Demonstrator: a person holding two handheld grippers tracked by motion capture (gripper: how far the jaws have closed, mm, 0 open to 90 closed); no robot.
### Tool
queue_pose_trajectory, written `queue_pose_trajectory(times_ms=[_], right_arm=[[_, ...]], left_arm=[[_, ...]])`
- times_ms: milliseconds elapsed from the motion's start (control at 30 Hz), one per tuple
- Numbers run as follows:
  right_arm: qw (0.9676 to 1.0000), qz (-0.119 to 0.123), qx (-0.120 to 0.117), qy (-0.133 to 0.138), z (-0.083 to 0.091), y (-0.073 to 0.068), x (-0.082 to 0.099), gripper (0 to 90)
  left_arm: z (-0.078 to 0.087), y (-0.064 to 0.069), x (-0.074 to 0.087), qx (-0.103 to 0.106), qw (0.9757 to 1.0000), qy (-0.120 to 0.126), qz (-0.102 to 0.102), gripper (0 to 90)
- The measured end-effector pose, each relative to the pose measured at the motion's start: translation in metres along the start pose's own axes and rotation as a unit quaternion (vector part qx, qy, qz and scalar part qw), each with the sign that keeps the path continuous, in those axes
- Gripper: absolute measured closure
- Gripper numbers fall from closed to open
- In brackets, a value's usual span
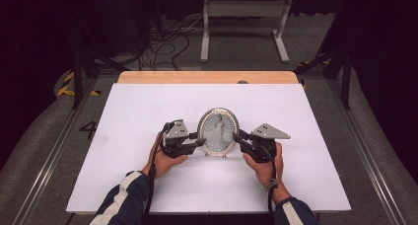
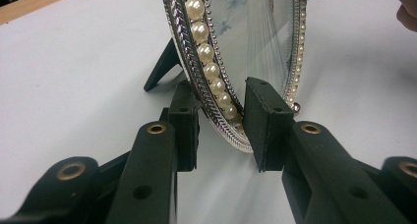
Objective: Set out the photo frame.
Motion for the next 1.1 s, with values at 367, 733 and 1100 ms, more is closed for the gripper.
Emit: queue_pose_trajectory(times_ms=[367, 733, 1100], right_arm=[[1.0000, 0.001, 0.001, -0.001, -0.0014, -0.0002, 0.0017, 74.4], [0.9999, 0.015, 0.003, -0.007, -0.0021, -0.0018, 0.0023, 73.3], [0.9994, 0.032, -0.002, -0.015, -0.0015, -0.0031, 0.0033, 73.2]], left_arm=[[0.0007, 0.0012, 0.0011, -0.005, 1.0000, 0.002, 0.003, 67.7], [0.0010, 0.0014, 0.0017, -0.007, 0.9999, 0.005, 0.012, 68.2], [0.0014, 0.0034, 0.0017, -0.025, 0.9996, 0.006, 0.007, 66.7]])
Point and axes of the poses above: each handheld gripper's, and its own axes: z roughly backward along the jaws, x roughly out of its underside, y roughly to its right, the point moved 7 cm from there along -z, roughly forward along the jaws
